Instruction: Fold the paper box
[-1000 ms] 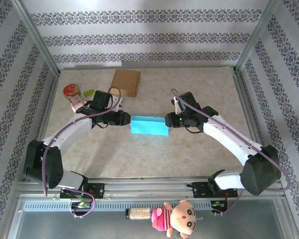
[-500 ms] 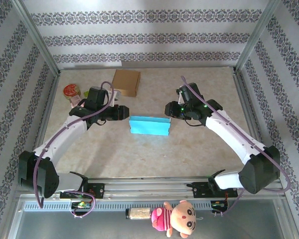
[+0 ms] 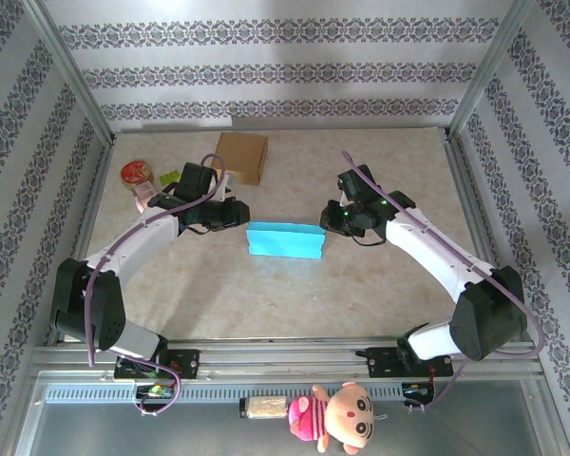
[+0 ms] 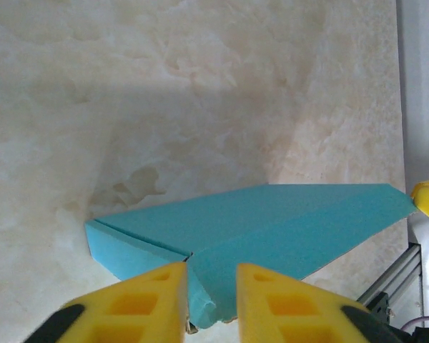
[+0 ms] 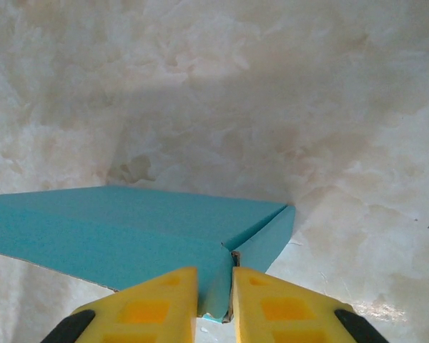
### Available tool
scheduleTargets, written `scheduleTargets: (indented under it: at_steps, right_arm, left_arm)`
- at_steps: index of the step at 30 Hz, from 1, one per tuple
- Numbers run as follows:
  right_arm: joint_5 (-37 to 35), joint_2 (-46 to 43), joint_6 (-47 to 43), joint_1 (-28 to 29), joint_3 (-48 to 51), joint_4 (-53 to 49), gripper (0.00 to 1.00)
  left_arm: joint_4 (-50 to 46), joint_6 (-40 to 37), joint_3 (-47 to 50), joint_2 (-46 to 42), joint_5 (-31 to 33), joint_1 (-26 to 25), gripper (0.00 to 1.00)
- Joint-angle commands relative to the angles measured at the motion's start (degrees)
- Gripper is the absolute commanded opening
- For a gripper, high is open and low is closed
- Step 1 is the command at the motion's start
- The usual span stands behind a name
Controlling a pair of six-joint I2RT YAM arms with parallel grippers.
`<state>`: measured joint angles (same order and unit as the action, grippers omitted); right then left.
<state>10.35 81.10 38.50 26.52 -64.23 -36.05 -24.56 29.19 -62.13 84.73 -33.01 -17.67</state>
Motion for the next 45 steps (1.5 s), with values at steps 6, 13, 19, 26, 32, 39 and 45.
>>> scheduleTargets:
  at_steps: [6, 13, 19, 26, 32, 39, 45]
  right_arm:
    - [-4.6, 2.8, -1.0, 1.7, 2.6, -2.8, 0.17]
    - [-15.2, 5.4, -3.3, 5.0, 4.9, -7.2, 0.17]
    - [-15.4, 6.6, -3.2, 5.9, 5.5, -7.4, 0.18]
    - [-7.1, 0.9, -2.9, 4.4, -2.8, -6.1, 0.36]
    - [-6.3, -0.2, -2.0, 3.7, -2.6, -4.6, 0.52]
    - [-5.4, 2.5, -1.7, 4.3, 2.4, -2.1, 0.55]
    - [-6.3, 2.1, -2.5, 5.8, 5.0, -2.5, 0.36]
  left_arm:
    - [0.7, -0.9, 3.2, 1.9, -0.2, -0.2, 0.14]
    - [2.3, -1.3, 9.3, 1.8, 1.1, -0.2, 0.14]
    - [4.9, -2.1, 14.4, 1.4, 2.5, -0.3, 0.19]
    - [7.2, 0.6, 9.6, -6.8, 1.5, -0.2, 0.39]
    - [9.7, 4.4, 9.5, -10.5, 0.6, -0.2, 0.54]
    - [11.1, 4.4, 13.9, -8.6, 1.4, -0.2, 0.57]
    - [15.6, 5.5, 17.0, -6.3, -2.0, -0.5, 0.34]
